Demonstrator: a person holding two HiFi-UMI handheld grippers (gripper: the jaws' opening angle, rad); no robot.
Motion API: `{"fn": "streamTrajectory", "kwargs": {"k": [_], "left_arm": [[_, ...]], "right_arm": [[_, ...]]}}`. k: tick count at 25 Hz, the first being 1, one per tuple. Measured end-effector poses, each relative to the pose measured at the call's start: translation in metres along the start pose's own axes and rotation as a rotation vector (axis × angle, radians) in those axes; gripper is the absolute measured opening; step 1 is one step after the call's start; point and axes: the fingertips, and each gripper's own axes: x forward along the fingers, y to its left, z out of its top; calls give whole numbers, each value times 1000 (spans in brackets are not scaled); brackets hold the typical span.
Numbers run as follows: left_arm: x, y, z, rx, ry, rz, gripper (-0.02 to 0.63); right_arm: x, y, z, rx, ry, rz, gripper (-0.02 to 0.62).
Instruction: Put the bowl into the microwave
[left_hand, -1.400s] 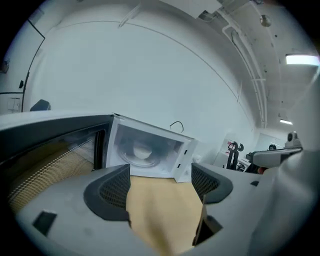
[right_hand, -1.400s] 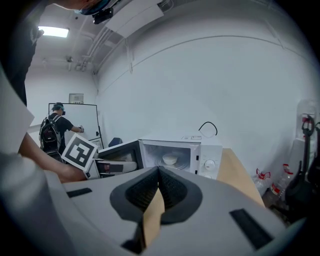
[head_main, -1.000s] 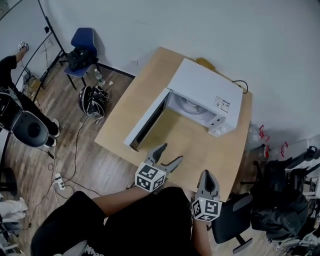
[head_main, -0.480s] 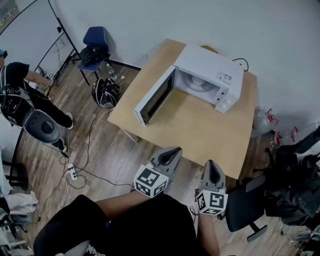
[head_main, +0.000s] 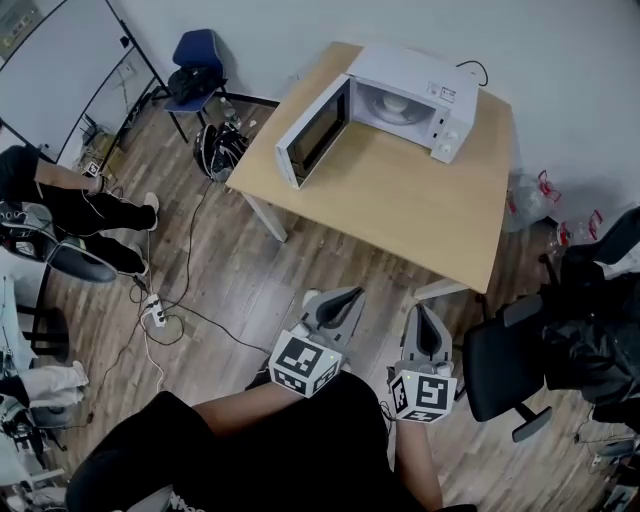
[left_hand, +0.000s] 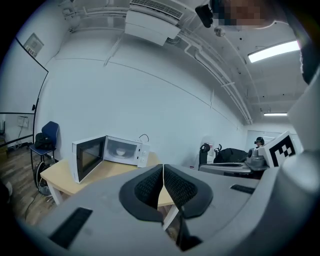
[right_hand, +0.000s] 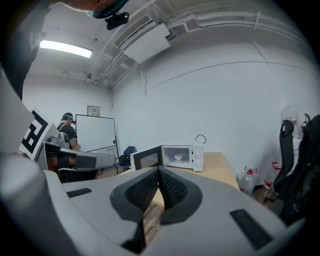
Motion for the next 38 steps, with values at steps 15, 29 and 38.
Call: {"fn": "streamTrajectory", "kwargs": {"k": [15, 29, 38], "left_arm": [[-42, -25, -1, 81, -35, -11, 18], [-50, -29, -3, 57, -57, 2, 15], [-40, -35, -2, 54, -53, -1, 15]], "right_arm": [[-57, 20, 0, -83, -22, -77, 60], [-71, 19, -3, -93, -34, -81, 60], [-70, 9, 0, -92, -38, -80, 60]]}}
